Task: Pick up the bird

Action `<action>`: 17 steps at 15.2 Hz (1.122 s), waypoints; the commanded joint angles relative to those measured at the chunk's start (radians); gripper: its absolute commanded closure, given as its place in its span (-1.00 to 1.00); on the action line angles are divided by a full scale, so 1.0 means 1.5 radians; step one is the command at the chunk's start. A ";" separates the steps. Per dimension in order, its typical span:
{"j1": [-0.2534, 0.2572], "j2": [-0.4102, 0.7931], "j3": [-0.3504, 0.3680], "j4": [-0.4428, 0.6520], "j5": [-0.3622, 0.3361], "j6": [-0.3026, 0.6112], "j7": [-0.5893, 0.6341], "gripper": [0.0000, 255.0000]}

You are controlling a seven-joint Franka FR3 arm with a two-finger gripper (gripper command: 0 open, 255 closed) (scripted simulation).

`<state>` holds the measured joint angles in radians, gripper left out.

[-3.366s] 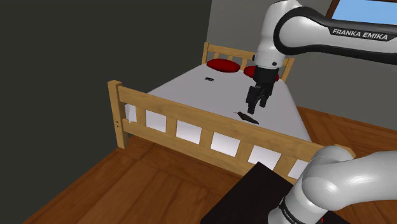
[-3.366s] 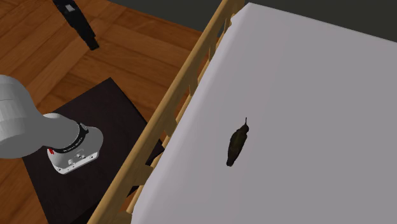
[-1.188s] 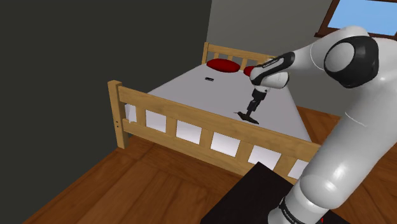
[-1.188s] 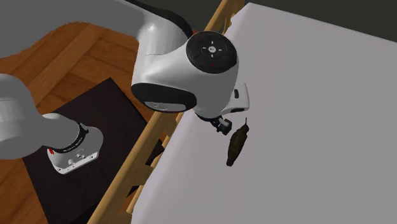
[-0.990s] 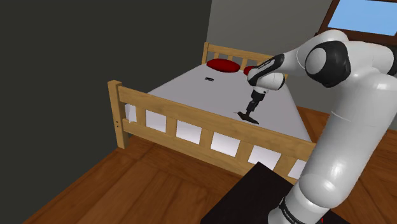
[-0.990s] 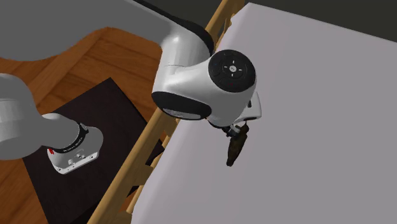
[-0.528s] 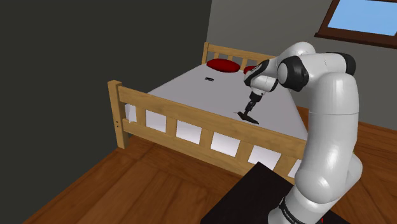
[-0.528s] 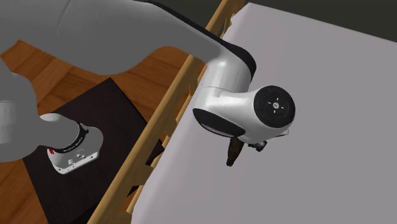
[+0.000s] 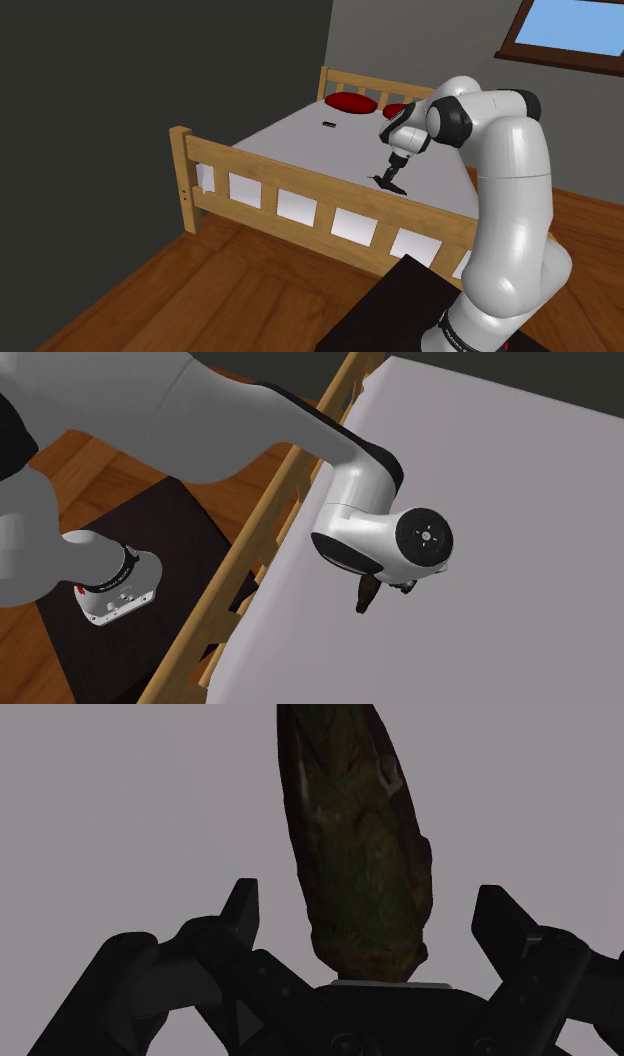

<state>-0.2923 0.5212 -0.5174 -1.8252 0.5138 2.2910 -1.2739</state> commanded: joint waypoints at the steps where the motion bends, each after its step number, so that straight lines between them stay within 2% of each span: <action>1: -0.001 0.003 0.002 -0.003 0.003 0.006 -0.003 -1.00; 2: 0.000 0.002 0.002 -0.004 0.003 0.006 -0.002 1.00; 11: -0.001 0.003 0.002 -0.003 0.003 0.006 -0.003 1.00; 17: 0.010 -0.029 -0.014 0.006 -0.023 -0.030 0.018 1.00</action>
<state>-0.2793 0.4849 -0.5349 -1.8175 0.4854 2.2535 -1.2510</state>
